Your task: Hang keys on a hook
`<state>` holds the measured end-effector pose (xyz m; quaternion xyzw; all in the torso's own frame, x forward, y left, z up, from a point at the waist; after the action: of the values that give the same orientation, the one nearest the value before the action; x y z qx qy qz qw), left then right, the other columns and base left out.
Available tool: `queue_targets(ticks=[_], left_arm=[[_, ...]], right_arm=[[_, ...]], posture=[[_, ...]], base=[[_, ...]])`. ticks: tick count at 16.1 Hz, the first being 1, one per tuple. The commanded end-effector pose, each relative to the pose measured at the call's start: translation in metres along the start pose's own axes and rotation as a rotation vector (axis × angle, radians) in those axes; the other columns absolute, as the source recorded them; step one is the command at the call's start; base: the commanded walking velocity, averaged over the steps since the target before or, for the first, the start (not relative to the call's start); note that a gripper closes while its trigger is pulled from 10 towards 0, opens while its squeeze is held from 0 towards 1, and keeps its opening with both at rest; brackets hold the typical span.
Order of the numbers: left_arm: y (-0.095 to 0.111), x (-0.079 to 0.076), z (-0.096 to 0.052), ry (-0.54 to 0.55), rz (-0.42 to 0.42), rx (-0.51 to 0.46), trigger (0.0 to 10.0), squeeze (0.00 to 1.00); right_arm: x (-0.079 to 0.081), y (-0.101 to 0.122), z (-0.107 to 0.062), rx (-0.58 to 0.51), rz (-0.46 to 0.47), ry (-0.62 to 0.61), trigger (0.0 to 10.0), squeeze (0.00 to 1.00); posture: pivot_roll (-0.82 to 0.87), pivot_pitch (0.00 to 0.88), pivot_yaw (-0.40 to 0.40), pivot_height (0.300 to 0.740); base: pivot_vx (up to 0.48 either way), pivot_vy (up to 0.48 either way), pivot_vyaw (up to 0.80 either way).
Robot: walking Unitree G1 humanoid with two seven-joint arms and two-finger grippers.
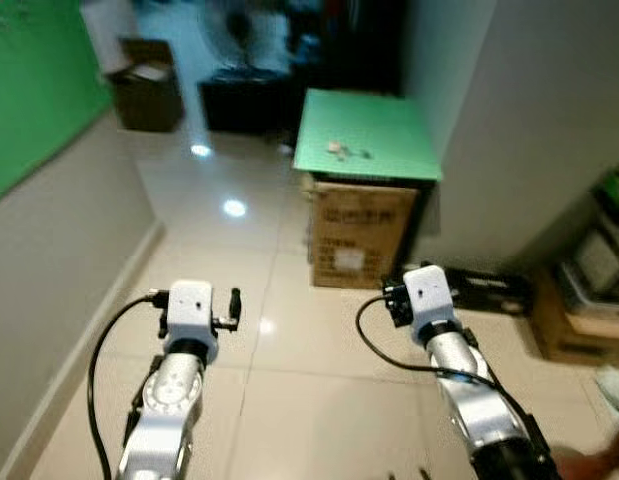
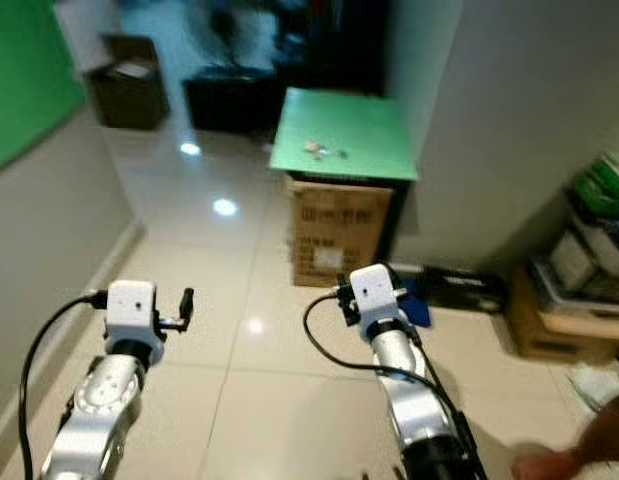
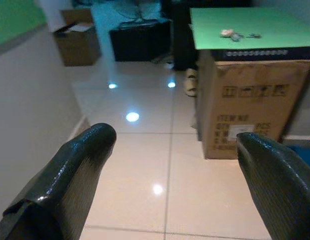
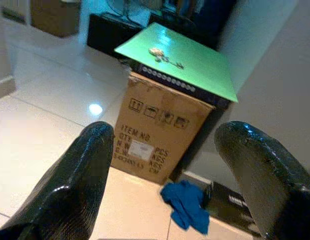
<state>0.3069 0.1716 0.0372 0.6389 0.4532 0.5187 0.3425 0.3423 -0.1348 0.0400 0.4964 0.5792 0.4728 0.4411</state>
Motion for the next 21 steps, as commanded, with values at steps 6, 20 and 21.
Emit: queue_targets(ticks=[6,20,21], left_arm=[[0.0081,-0.0033,0.0026,-0.017,0.037,-0.018,10.0,0.00],[0.0105,-0.0039,0.0008,-0.013,0.027,-0.028,10.0,0.00],[0.0109,-0.0042,0.0005,-0.014,0.028,-0.029,10.0,0.00]], right_arm=[[-0.0011,-0.0020,-0.0014,0.002,0.010,-0.013,10.0,0.00],[0.0003,-0.0038,-0.0036,0.003,0.009,-0.010,10.0,0.00],[0.0006,-0.0039,-0.0037,0.003,0.010,-0.010,10.0,0.00]], posture=[[-0.06,0.000,-0.006,0.740],[-0.06,0.000,0.008,0.740],[-0.06,0.000,0.009,0.740]], base=[[0.320,0.000,0.00],[0.461,0.000,0.00],[0.446,0.000,0.00]])
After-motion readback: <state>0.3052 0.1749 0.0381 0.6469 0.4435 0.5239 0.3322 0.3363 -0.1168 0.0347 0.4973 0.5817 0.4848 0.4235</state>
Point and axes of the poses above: a point about 5 cm out from each wrist's last joint towards the gripper, its own z axis pointing out of the wrist towards the gripper, its own y axis along the axis of the wrist's last joint, x = y × z, the point moved 6 cm from there along z, pointing out of the wrist towards the gripper, and after that the axes turned 14 degrees about z, right-handed, at the moved point
